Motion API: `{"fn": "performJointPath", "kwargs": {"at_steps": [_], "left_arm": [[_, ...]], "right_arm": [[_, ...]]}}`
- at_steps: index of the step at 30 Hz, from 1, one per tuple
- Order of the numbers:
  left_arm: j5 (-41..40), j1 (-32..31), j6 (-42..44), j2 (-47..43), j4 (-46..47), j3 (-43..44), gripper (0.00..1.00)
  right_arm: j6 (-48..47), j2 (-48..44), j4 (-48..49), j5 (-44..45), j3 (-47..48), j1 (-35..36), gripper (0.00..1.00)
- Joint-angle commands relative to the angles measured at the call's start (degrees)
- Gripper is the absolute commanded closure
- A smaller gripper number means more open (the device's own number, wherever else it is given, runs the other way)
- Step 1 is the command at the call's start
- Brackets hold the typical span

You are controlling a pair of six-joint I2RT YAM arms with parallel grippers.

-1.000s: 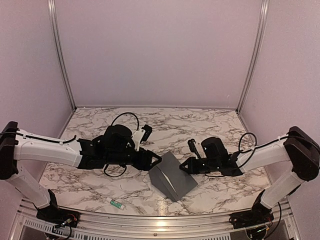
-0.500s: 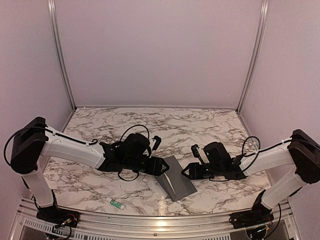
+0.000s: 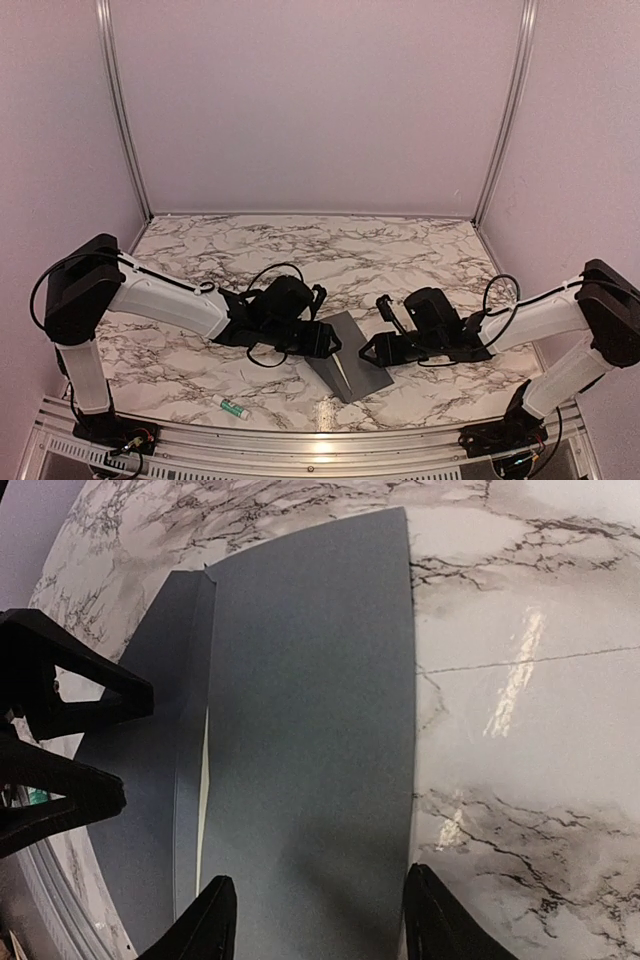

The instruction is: Place the letter into the envelope and seal it

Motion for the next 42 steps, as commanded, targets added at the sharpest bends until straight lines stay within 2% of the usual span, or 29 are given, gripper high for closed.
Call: {"fn": "performJointPath", "kwargs": {"at_steps": [1, 13, 19, 31, 42], "left_arm": [[0.9, -0.44, -0.98, 1.78, -2.21, 1.31, 0.41], [-0.6, 0.28, -0.28, 6.25, -2.14, 4.39, 0.41], [-2.8, 0.52, 1.23, 3.76, -4.73, 3.96, 0.41], [2.66, -0.04, -1.37, 1.08, -4.05, 0.4, 0.41], [3.8, -0.87, -1.31, -5.09, -3.7, -3.42, 0.41]], "right_arm": [[-1.47, -0.64, -1.83, -2.5, 0.1, 1.83, 0.46], [-2.24, 2.46, 2.72, -11.77, 0.53, 3.45, 0.46], [-2.27, 1.4, 2.58, -11.61, 0.24, 3.39, 0.46], [-1.74, 1.7, 2.36, -10.07, 0.48, 3.45, 0.46], [-1.83, 2.69, 2.74, -10.51, 0.66, 3.43, 0.46]]}}
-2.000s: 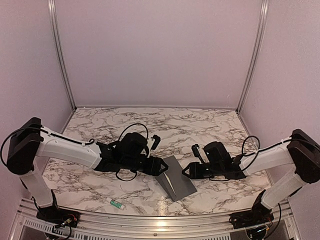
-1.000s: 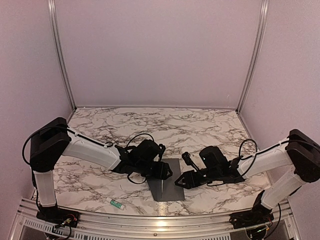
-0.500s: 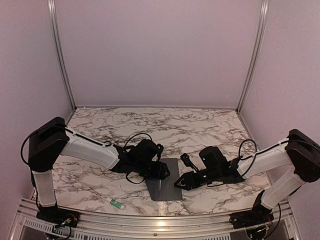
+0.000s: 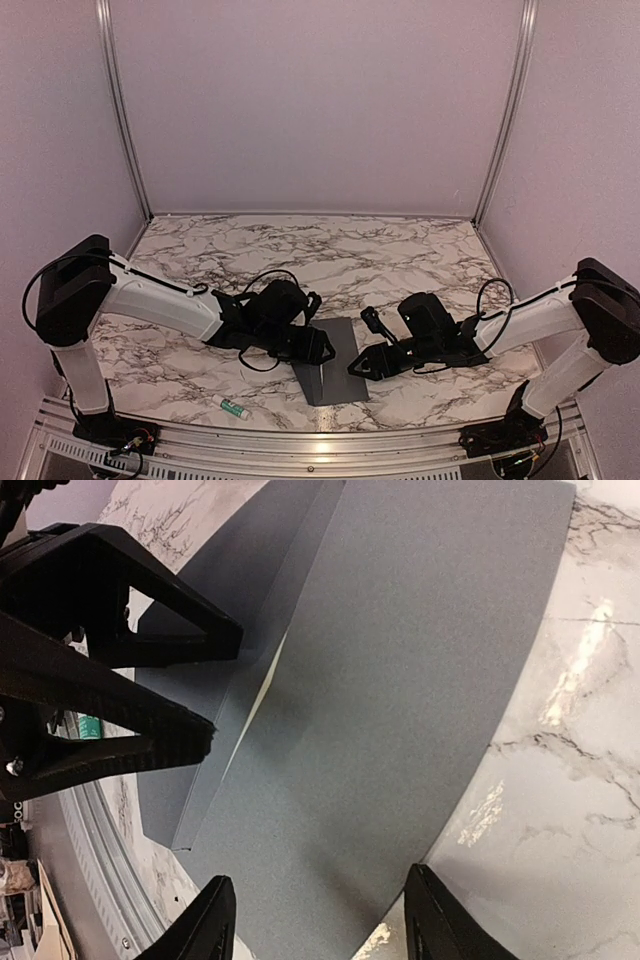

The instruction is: Place the letter into the envelope and seal it

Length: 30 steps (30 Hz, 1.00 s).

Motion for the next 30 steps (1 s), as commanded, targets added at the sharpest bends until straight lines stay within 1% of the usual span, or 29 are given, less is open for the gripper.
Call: {"fn": "performJointPath", "kwargs": {"at_steps": [1, 5, 23, 30], "left_arm": [[1.78, -0.58, 0.26, -4.03, -1.01, -1.56, 0.41], [3.22, -1.18, -0.07, -2.24, 0.33, -1.33, 0.41], [1.64, -1.5, -1.25, 1.16, 4.68, -3.27, 0.41], [1.98, -1.85, -0.92, 3.13, 5.27, -1.72, 0.42]], "right_arm": [[-0.26, 0.95, 0.63, 0.2, 0.6, 0.58, 0.46], [-0.17, 1.49, 1.1, 0.36, 0.6, 0.57, 0.46], [-0.06, 2.13, 0.45, 0.41, 1.01, 0.57, 0.47], [0.1, 3.58, 0.79, -0.97, 1.46, 0.63, 0.47]]}}
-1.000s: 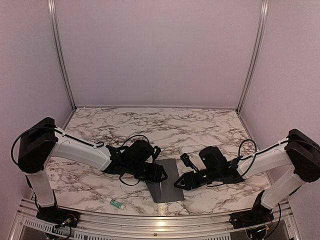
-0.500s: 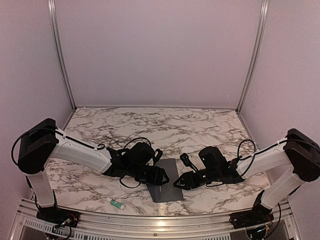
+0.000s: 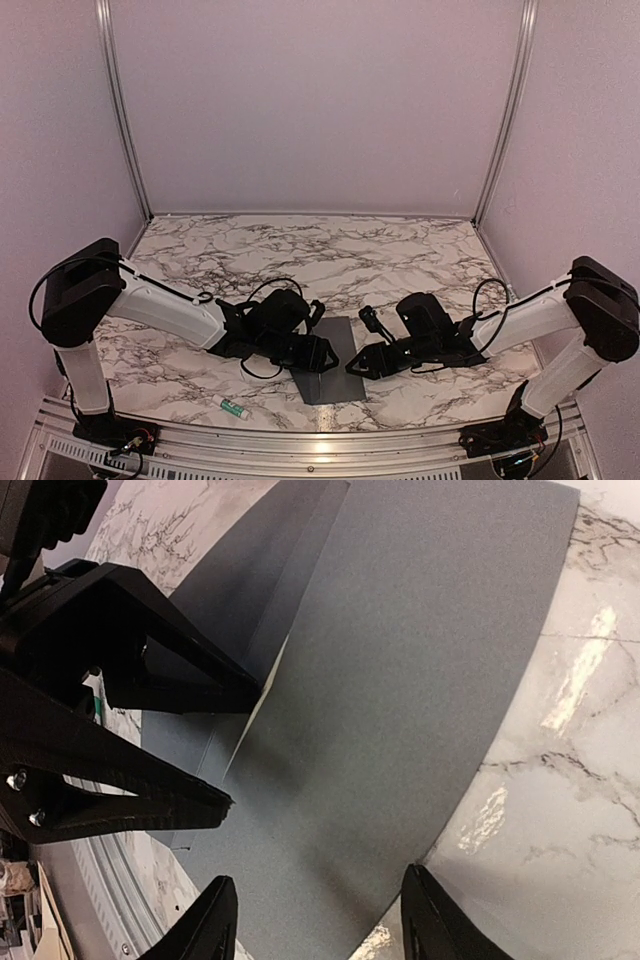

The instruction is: Place the letter into the envelope and seal it

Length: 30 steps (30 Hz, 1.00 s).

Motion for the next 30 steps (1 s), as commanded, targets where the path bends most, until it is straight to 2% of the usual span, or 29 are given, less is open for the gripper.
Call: {"fn": "performJointPath", "kwargs": {"at_steps": [1, 14, 23, 30], "left_arm": [[-0.02, -0.66, 0.18, 2.52, 0.59, 0.99, 0.42], [-0.96, -0.67, 1.5, 3.23, 1.04, 2.99, 0.43], [-10.99, -0.57, 5.91, -4.63, -5.22, 0.99, 0.39], [-12.66, -0.5, 8.29, -11.01, -6.97, 0.46, 0.38]], "right_arm": [[0.07, 2.25, -1.27, -0.91, 1.4, 0.67, 0.47], [-0.39, 2.93, -2.02, -1.28, 2.02, 0.98, 0.48], [-0.08, 1.46, -2.62, 1.77, 2.03, 1.01, 0.48], [0.08, 1.78, -3.47, 4.69, 4.18, 1.0, 0.49]]}}
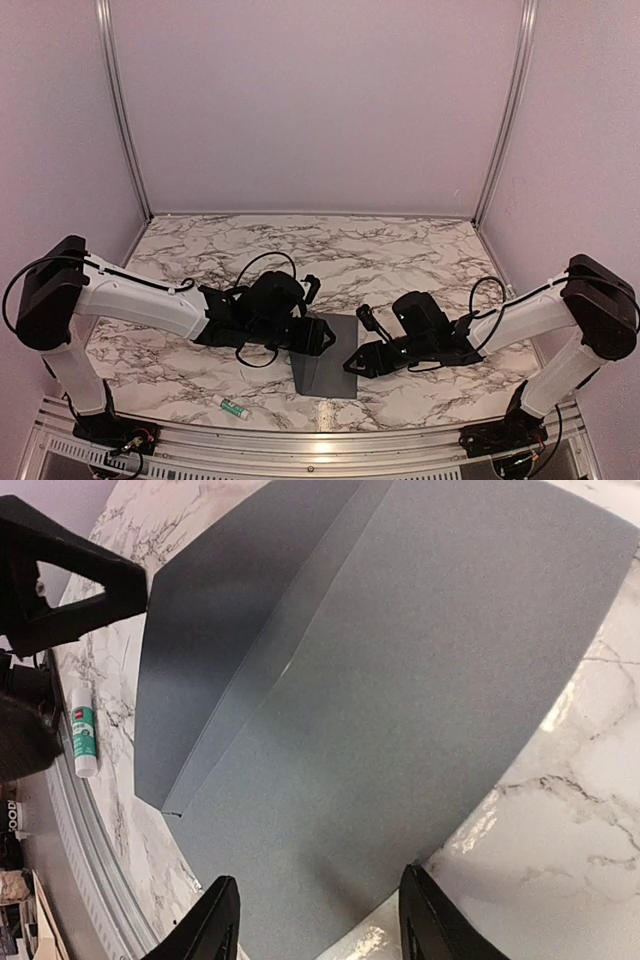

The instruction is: Place the letter into the envelope and seal it

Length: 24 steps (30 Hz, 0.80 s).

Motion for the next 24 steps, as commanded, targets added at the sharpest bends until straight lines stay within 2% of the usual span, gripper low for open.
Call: {"fn": "performJointPath", "kwargs": {"at_steps": [1, 8, 13, 18, 24], "left_arm": [[-2.88, -0.17, 3.04, -5.62, -3.09, -1.52, 0.38], [-13.32, 0.36, 5.24, -17.59, -5.9, -8.41, 0.35], [-17.64, 2.11, 6.9, -24.9, -6.28, -13.77, 0.33], [-22.39, 4.04, 7.01, -32.56, -9.83, -19.22, 0.3], [-24.47, 5.51, 6.47, -42.25, -11.72, -25.25, 0.1]], "right_arm": [[-0.29, 0.38, -3.93, 3.98, 3.13, 0.43, 0.49], [-2.07, -6.66, -12.44, 15.16, 6.22, 0.92, 0.49], [-6.59, -10.69, -11.5, 19.6, 7.74, 3.46, 0.49], [-11.35, -9.38, -10.62, 21.3, 11.43, 8.75, 0.48], [-16.62, -3.35, -8.97, 24.85, 17.54, 17.98, 0.45]]}}
